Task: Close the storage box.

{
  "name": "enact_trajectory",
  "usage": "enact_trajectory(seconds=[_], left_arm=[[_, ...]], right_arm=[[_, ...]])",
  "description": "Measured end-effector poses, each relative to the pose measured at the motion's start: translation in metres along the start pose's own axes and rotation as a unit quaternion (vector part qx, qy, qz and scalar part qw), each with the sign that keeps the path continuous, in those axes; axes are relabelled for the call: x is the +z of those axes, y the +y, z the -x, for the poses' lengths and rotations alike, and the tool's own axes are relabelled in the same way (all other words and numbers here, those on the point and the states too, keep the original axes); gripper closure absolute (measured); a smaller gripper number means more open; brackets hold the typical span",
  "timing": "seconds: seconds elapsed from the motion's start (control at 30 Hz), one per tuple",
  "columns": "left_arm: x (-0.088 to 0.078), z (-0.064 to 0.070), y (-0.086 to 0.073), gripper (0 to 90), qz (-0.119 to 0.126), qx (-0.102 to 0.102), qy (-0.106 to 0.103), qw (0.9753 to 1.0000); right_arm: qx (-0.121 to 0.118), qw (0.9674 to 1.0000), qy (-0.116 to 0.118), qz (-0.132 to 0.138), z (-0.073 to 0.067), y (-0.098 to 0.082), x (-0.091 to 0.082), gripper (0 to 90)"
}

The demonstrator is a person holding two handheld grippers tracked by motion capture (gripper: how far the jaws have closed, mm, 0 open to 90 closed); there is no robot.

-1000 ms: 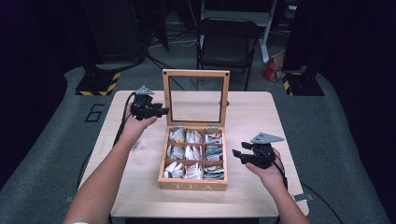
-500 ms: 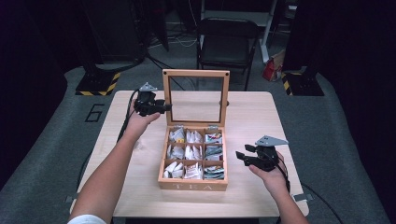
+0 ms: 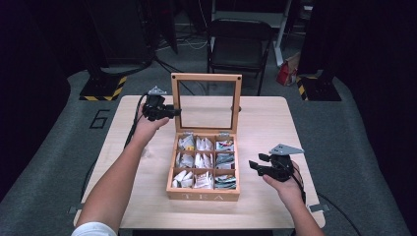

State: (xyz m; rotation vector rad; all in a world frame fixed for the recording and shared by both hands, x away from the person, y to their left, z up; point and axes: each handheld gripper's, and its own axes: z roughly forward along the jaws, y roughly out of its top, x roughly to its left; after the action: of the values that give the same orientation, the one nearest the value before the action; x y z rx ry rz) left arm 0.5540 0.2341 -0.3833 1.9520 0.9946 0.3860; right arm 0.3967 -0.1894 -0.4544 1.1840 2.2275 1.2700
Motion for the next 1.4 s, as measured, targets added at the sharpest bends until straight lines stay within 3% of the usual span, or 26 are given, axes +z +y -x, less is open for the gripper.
enact_trajectory(seconds=[0.13,0.3,0.57,0.77,0.87,1.03,1.27,1.4], left_arm=[[-0.002,0.001,-0.002,60.8,0.005,-0.004,-0.006,1.0000],[-0.005,0.003,-0.003,63.3,0.007,0.000,0.002,1.0000],[-0.009,0.009,-0.004,66.3,0.003,0.009,0.015,0.9998],[-0.012,0.011,-0.011,66.2,0.017,0.007,0.015,0.9997],[-0.011,0.011,-0.014,67.8,0.010,0.005,0.020,0.9997],[-0.014,0.009,-0.016,69.8,0.008,0.007,0.011,0.9999],[-0.014,0.009,-0.016,69.6,0.008,0.000,0.010,0.9999],[-0.016,0.010,-0.016,68.2,0.004,0.004,0.008,1.0000]], right_arm=[[0.002,1.0000,-0.001,0.001,0.000,0.001,0.001,44.7],[0.012,0.9999,0.002,0.009,0.002,0.008,0.002,44.5],[0.001,0.9998,0.008,0.016,0.004,0.032,0.007,44.6],[-0.016,0.9991,0.037,0.009,0.003,0.053,0.023,46.9],[-0.019,0.9988,0.046,0.003,0.004,0.063,0.032,49.1],[-0.014,0.9994,0.032,-0.005,0.009,0.080,0.043,49.9],[0.005,0.9995,0.029,0.013,0.018,0.108,0.055,47.1],[-0.007,0.9998,0.008,0.016,0.019,0.122,0.060,47.1]])
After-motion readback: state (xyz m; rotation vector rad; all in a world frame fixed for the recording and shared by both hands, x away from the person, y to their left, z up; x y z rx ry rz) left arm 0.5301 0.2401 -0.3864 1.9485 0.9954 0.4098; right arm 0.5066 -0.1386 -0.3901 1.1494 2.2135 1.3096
